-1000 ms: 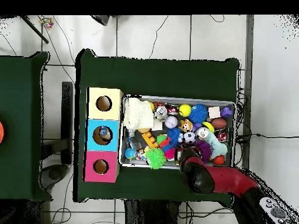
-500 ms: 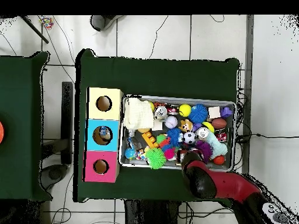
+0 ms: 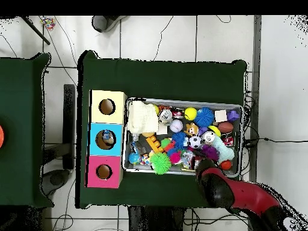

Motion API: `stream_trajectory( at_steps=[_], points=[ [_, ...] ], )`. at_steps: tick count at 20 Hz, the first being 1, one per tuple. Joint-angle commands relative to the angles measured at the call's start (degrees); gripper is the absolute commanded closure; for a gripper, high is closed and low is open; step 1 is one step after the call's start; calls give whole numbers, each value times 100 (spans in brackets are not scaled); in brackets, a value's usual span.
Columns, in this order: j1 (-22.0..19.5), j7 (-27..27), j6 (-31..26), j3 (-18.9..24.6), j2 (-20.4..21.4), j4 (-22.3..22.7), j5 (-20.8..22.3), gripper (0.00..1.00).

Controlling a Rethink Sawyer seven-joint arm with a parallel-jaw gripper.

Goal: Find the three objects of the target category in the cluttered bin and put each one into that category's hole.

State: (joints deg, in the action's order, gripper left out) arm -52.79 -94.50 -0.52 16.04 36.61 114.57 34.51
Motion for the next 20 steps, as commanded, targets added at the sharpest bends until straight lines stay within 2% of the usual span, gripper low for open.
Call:
stream_trajectory(
  at_steps=[1,11,14,19,20],
  points=[
    [-183,134,-1787,832,695,-49,-643,100],
    [248,93,-2965,920,741,-1069,-1145,100],
    [354,-16,-2999,908,631,-1191,-1199,100],
    [498,-117,-2746,869,340,-1379,-1182,100],
    [510,-77,-2741,855,332,-1400,-1163,0]
  ],
)
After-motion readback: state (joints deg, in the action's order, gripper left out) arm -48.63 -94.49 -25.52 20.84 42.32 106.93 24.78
